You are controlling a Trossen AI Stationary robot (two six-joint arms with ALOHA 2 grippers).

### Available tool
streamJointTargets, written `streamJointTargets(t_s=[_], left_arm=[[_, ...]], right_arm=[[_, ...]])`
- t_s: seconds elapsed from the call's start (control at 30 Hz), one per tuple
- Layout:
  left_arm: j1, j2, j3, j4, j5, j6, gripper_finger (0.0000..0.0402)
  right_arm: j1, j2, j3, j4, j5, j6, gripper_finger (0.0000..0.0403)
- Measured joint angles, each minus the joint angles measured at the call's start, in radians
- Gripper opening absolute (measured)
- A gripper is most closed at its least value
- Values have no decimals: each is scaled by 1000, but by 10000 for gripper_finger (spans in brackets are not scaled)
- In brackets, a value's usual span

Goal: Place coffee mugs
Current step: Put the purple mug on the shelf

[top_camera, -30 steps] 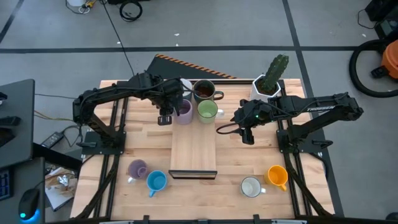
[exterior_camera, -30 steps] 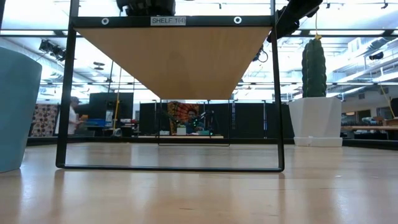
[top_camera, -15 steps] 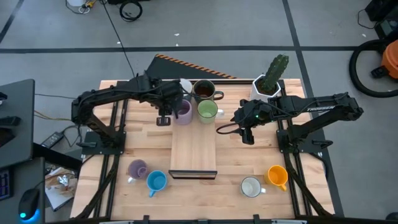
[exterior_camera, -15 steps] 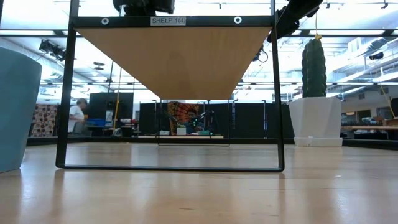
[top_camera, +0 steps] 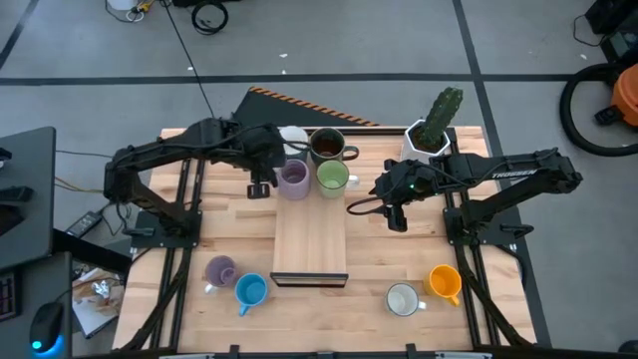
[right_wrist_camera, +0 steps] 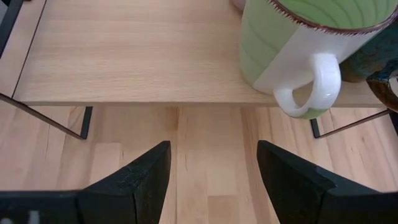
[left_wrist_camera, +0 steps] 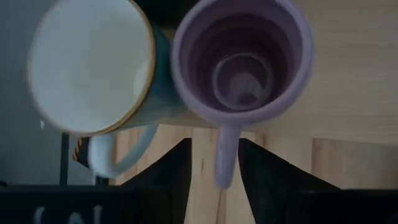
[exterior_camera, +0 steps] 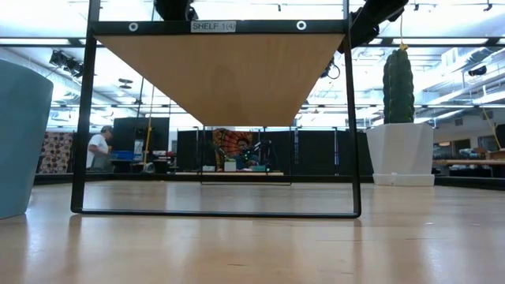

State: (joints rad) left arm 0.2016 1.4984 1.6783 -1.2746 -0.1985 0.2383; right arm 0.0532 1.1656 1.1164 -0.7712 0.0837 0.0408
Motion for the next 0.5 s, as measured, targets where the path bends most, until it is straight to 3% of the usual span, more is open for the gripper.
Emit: streamJointTargets(t_s=[0.17, 0.3, 0.5], left_arm=[[-3, -72, 0, 48, 18, -19, 142], [-5, -136, -11, 103, 151, -69, 142], [-62, -288, -196, 199, 172, -99, 141]], right_arm=[[0, 0, 0, 0, 0, 0, 244], [6, 0, 0, -4, 0, 1, 244], [31, 0, 0, -18, 8, 6, 244]])
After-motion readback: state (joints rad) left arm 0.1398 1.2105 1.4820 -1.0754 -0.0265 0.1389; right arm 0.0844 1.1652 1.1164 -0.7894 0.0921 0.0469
